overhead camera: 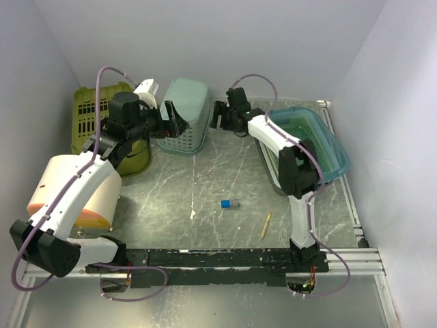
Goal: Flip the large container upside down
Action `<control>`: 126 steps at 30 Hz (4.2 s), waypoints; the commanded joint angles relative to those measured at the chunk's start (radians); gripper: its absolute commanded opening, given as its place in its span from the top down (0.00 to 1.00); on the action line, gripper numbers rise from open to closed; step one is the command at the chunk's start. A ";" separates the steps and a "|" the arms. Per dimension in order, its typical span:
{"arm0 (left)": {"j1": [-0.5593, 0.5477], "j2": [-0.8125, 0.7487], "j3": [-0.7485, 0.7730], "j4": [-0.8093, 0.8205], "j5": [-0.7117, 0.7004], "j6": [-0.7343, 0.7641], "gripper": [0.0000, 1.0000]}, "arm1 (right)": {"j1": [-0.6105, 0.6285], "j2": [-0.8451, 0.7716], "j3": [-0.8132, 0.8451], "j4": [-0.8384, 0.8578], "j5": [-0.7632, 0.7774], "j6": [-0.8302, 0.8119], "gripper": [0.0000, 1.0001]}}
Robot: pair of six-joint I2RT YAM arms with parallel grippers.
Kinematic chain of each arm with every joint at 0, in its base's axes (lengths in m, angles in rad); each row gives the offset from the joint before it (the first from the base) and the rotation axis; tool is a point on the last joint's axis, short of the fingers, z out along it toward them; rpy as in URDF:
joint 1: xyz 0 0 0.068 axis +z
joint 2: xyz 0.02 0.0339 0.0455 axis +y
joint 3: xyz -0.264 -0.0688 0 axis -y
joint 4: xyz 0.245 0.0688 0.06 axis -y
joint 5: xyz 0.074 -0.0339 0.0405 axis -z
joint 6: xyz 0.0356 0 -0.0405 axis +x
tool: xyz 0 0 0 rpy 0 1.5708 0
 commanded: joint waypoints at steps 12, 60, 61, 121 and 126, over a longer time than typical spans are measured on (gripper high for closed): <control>-0.102 0.149 -0.057 0.153 0.031 0.075 0.00 | -0.083 -0.651 -0.361 -0.234 0.375 -0.358 0.16; -0.099 0.679 0.473 0.046 0.068 0.194 0.01 | -0.156 -0.892 -0.256 -0.278 0.238 -0.345 1.00; -0.104 0.651 0.470 0.045 0.072 0.193 0.00 | -0.156 -0.903 -0.241 -0.266 0.207 -0.340 1.00; 0.088 0.086 0.232 -0.041 -0.032 0.020 0.01 | -0.354 -0.592 -0.935 0.833 -0.483 0.715 0.46; 0.088 0.097 0.218 -0.028 -0.006 0.011 0.00 | -0.354 -0.581 -0.828 0.627 -0.439 0.548 0.36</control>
